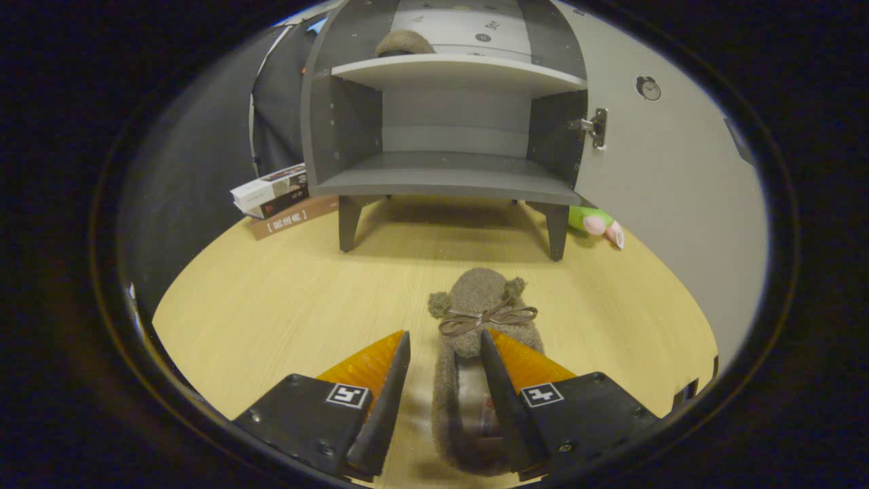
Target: Open the shoe cabinet door, grab the shoes and put them into the shoe cabinet, then close the shoe cabinet door.
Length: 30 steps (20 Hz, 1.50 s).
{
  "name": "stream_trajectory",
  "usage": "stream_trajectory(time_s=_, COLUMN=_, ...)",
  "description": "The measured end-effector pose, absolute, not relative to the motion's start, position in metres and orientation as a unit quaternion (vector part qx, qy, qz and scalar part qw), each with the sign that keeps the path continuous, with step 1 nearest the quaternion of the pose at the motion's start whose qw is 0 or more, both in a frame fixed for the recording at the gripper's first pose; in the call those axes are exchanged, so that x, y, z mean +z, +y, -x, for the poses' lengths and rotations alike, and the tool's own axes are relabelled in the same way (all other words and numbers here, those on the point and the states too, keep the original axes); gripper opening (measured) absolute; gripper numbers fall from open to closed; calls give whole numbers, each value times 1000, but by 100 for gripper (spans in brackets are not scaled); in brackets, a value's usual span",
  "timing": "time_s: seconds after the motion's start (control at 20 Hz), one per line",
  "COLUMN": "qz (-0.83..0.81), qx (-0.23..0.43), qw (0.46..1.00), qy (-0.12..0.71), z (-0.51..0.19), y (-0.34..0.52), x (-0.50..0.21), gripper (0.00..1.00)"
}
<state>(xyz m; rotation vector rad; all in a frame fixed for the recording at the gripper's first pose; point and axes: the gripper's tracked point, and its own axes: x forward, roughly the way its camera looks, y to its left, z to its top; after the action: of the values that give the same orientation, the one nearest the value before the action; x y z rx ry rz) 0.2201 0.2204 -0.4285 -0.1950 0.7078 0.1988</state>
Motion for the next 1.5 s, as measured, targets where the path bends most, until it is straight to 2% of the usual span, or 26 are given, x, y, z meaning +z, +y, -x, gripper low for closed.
stream_trajectory(time_s=0.15, qz=96, qx=81, qw=928, qy=350, z=-227, y=210, x=-438, gripper=66)
stream_trajectory(time_s=0.3, qz=33, qx=86, qw=924, qy=371, z=-226, y=215, x=-453, gripper=33)
stream_trajectory(time_s=0.35, qz=25, qx=81, qw=932, qy=353, z=-233, y=214, x=-453, gripper=30)
stream_trajectory(time_s=0.4, qz=27, qx=80, qw=938, qy=335, z=-234, y=215, x=-452, gripper=22)
stream_trajectory(time_s=0.5, qz=43, qx=74, qw=954, qy=287, z=-235, y=214, x=-444, gripper=12)
stream_trajectory(time_s=0.8, qz=86, qx=84, qw=964, qy=238, z=-227, y=212, x=-425, gripper=12)
stream_trajectory(time_s=1.0, qz=58, qx=96, qw=962, qy=248, z=-223, y=210, x=-401, gripper=12)
stream_trajectory(time_s=1.5, qz=109, qx=106, qw=981, qy=121, z=-219, y=233, x=-249, gripper=12)
